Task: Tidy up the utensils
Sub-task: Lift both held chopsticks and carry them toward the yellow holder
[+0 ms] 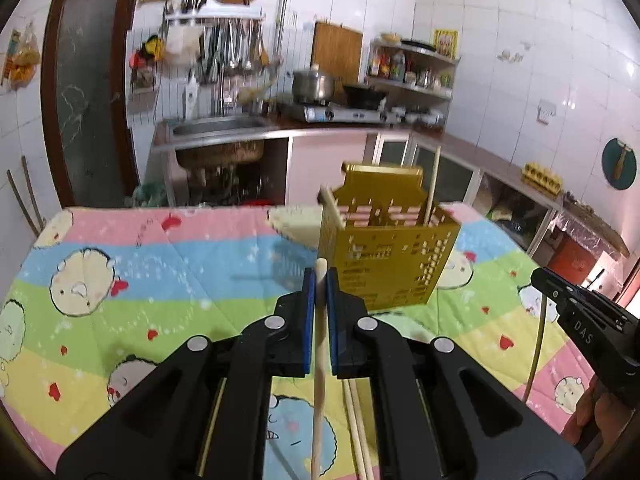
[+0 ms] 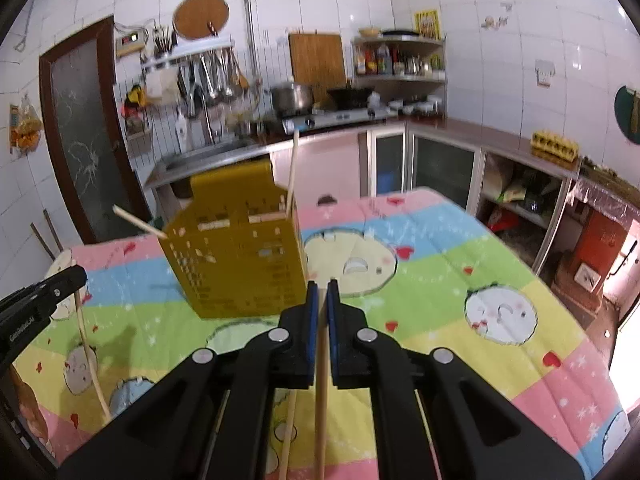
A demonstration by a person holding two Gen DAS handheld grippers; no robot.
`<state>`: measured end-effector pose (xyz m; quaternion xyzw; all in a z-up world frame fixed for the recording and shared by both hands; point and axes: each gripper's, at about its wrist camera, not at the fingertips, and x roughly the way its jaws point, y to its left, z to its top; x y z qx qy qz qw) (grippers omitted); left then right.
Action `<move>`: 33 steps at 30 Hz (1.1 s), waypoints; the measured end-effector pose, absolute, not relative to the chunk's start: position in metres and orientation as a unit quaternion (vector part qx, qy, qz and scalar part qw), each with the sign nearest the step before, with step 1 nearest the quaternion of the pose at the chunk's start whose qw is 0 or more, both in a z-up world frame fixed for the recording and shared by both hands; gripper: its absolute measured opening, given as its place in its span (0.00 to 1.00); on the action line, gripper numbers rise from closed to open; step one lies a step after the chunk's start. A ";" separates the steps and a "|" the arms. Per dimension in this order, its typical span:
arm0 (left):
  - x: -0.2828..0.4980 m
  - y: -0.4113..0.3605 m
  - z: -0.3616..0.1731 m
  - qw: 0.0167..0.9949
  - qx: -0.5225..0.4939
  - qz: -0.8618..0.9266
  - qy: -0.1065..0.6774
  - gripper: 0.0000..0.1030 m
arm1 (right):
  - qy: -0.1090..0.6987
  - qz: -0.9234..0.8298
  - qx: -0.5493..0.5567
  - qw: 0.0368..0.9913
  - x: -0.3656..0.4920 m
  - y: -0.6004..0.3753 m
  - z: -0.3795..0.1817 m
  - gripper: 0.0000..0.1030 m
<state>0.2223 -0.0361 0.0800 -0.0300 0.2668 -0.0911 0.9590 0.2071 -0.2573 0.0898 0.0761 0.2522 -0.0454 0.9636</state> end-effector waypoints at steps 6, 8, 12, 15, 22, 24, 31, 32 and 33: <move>0.212 -0.038 0.095 0.968 -0.027 -0.089 0.231 0.04 | 0.201 -0.049 0.063 0.976 0.193 -0.252 0.113 0.05; 0.208 -0.038 0.098 0.970 -0.028 -0.088 0.223 0.04 | 0.189 -0.049 0.061 0.979 0.190 -0.252 0.117 0.05; 0.204 -0.036 0.104 0.975 -0.029 -0.083 0.204 0.04 | 0.169 -0.051 0.054 0.983 0.185 -0.251 0.124 0.05; 0.200 -0.034 0.108 0.977 -0.031 -0.081 0.192 0.04 | 0.157 -0.052 0.054 0.985 0.183 -0.252 0.127 0.05; 0.198 -0.029 0.115 0.982 -0.036 -0.076 0.170 0.04 | 0.139 -0.048 0.047 0.988 0.188 -0.252 0.135 0.05; 0.200 -0.028 0.117 0.983 -0.041 -0.075 0.165 0.04 | 0.137 -0.045 0.046 0.988 0.192 -0.252 0.137 0.05; 0.212 -0.029 0.121 0.983 -0.047 -0.077 0.157 0.04 | 0.136 -0.040 0.040 0.989 0.208 -0.248 0.137 0.05; 0.214 -0.029 0.122 0.983 -0.047 -0.077 0.157 0.04 | 0.136 -0.040 0.039 0.989 0.210 -0.247 0.136 0.05; 0.216 -0.029 0.122 0.983 -0.048 -0.078 0.157 0.04 | 0.136 -0.040 0.039 0.989 0.211 -0.247 0.135 0.05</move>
